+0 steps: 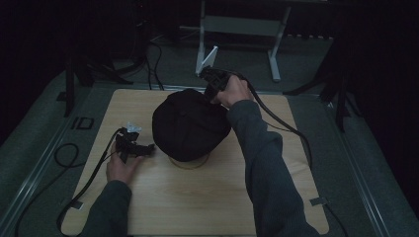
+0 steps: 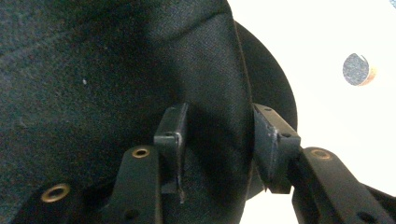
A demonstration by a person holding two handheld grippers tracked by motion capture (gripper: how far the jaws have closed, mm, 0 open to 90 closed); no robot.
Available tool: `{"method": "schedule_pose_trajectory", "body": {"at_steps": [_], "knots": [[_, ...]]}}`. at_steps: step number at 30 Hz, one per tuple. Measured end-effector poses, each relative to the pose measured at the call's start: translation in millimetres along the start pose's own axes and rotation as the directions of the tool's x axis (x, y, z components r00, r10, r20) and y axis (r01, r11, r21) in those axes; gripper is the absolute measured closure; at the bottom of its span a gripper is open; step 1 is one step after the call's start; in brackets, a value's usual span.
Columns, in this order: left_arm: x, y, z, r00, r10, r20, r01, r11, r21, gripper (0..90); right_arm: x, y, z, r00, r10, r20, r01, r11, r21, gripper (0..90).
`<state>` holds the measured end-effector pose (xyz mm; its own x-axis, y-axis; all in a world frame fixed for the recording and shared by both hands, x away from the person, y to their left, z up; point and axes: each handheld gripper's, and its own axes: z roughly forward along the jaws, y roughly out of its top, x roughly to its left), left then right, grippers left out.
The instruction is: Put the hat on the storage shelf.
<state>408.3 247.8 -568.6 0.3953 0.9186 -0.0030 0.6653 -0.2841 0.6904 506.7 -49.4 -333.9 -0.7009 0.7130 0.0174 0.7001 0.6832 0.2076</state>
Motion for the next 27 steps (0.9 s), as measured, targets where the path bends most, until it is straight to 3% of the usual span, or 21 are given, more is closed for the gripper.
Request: {"method": "schedule_pose_trajectory", "body": {"at_steps": [17, 20, 27], "knots": [[-0.1, -0.1, -0.1, 1.0000, 0.000, 0.000, 0.000, 1.0000, 0.000, 2.2, 2.1, -4.5, -0.2, 0.9980, -0.062, 0.015, 0.062, 0.9981, -0.003, 54.7], [0.0, -0.1, -0.1, 1.0000, -0.001, 0.000, 0.001, 1.0000, -0.001, 2.2, -3.3, -8.8, 0.5, 0.9987, -0.046, -0.023, 0.046, 0.9988, -0.018, 56.5], [-0.1, -0.1, -0.1, 1.0000, 0.000, 0.000, 0.000, 1.0000, 0.000, 2.2, -22.7, -24.7, 1.9, 0.9996, -0.022, -0.015, 0.022, 0.9996, -0.020, 60.6]]}}
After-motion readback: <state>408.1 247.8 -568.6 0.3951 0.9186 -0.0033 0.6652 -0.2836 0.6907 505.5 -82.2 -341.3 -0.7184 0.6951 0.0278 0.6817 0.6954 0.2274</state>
